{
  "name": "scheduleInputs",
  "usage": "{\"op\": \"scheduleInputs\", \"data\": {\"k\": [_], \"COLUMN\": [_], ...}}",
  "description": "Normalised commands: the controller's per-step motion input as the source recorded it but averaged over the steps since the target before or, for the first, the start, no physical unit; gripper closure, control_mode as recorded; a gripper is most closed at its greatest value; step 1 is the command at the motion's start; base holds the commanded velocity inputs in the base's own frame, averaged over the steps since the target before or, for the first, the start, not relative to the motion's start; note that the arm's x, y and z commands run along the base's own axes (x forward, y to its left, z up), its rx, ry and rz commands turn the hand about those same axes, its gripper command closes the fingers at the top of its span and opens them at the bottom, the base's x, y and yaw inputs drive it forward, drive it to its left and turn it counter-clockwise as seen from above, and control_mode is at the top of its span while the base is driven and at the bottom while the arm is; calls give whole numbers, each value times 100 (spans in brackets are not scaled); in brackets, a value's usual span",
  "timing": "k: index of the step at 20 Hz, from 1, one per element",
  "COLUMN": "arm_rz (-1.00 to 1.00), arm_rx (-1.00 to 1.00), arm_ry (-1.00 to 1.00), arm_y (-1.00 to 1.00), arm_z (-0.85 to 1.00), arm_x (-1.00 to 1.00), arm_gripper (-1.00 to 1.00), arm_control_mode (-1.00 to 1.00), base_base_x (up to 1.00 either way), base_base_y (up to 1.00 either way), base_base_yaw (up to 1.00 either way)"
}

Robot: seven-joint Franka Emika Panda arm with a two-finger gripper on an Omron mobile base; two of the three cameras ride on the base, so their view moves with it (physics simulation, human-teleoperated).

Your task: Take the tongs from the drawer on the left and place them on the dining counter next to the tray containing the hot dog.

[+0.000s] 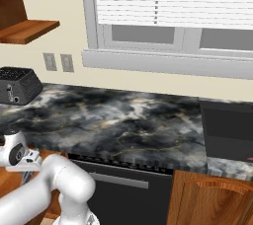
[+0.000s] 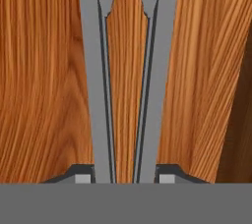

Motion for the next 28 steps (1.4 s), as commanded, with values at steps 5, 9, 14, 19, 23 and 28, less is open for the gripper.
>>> {"op": "scheduleInputs", "data": {"k": [5, 9, 14, 19, 23, 28], "arm_rz": [0, 0, 0, 0, 0, 0], "arm_rx": [0, 0, 0, 0, 0, 0], "arm_ry": [0, 0, 0, -1, -10, -3], "arm_y": [9, 4, 0, 5, 1, 0], "arm_z": [39, 47, 51, 11, 0, 38], "arm_x": [-28, -27, -29, -32, -51, -51], "arm_gripper": [100, 100, 100, 100, 100, 100], "arm_control_mode": [-100, -100, -100, -100, -100, -100], "base_base_x": [0, 0, 0, 0, 0, 0], "base_base_y": [0, 0, 0, 0, 0, 0], "base_base_yaw": [0, 0, 0, 0, 0, 0]}}
